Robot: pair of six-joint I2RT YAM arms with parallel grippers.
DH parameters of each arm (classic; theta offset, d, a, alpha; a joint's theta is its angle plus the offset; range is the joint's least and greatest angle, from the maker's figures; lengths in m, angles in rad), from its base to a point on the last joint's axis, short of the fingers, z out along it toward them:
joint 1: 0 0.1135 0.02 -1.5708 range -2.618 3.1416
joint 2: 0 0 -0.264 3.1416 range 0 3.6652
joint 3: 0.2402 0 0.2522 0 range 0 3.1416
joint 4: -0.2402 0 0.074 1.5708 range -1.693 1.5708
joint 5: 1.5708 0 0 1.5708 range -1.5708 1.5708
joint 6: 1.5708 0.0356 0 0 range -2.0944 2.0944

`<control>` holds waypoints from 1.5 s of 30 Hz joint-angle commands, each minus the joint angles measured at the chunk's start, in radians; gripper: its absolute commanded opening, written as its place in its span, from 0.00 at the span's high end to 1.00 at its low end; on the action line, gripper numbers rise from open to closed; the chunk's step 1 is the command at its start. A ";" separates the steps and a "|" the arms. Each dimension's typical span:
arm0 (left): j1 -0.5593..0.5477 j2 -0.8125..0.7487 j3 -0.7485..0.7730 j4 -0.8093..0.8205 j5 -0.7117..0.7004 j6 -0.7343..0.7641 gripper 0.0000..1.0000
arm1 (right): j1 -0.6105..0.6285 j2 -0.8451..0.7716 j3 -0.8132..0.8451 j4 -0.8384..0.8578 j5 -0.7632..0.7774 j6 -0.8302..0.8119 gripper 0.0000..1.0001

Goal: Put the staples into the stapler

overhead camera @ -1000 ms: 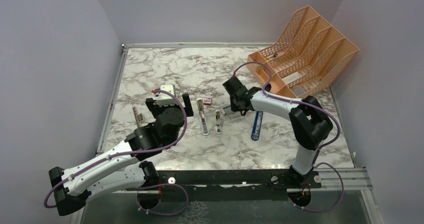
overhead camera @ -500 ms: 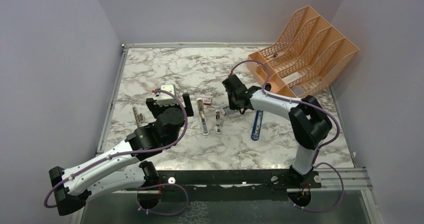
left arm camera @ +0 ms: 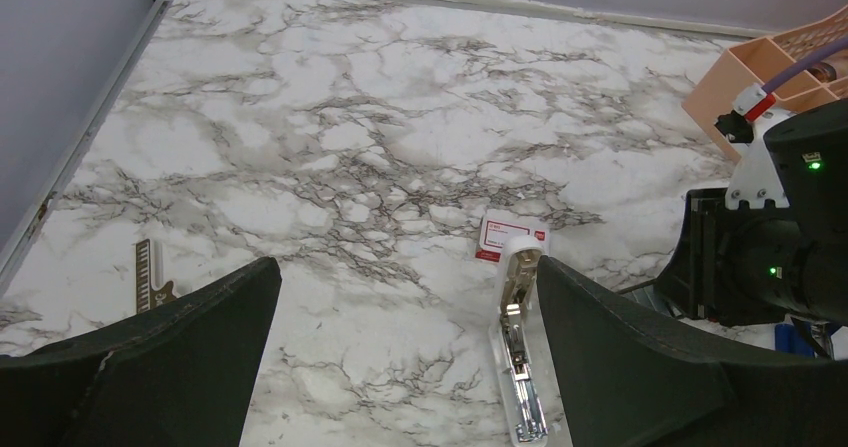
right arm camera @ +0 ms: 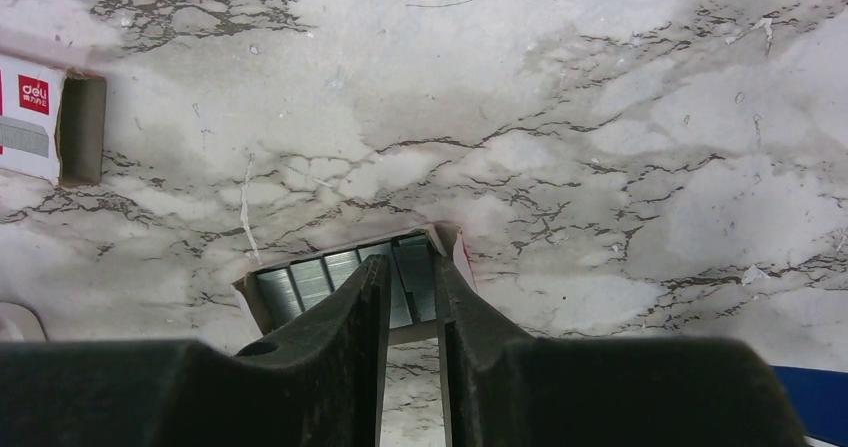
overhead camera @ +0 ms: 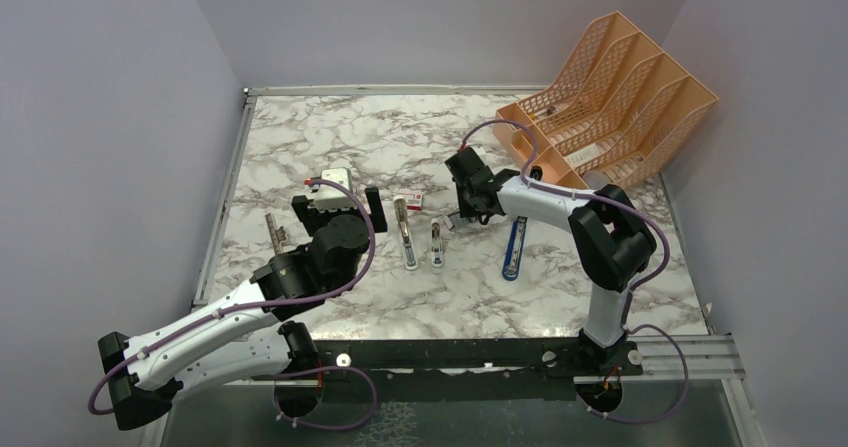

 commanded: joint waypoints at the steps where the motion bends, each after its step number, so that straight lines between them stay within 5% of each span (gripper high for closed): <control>1: 0.003 0.001 -0.002 -0.002 -0.036 0.007 0.01 | -0.007 0.009 0.029 -0.005 0.027 0.002 0.71; 16: 0.003 0.006 0.000 -0.001 -0.035 0.007 0.01 | -0.030 0.039 0.030 0.003 -0.060 -0.036 0.67; 26: 0.003 0.009 0.001 -0.002 -0.032 0.006 0.01 | -0.039 0.038 0.030 -0.028 -0.134 -0.027 0.79; 45: 0.003 0.003 -0.002 -0.002 -0.029 0.002 0.01 | -0.039 -0.026 0.011 -0.119 -0.184 0.164 0.80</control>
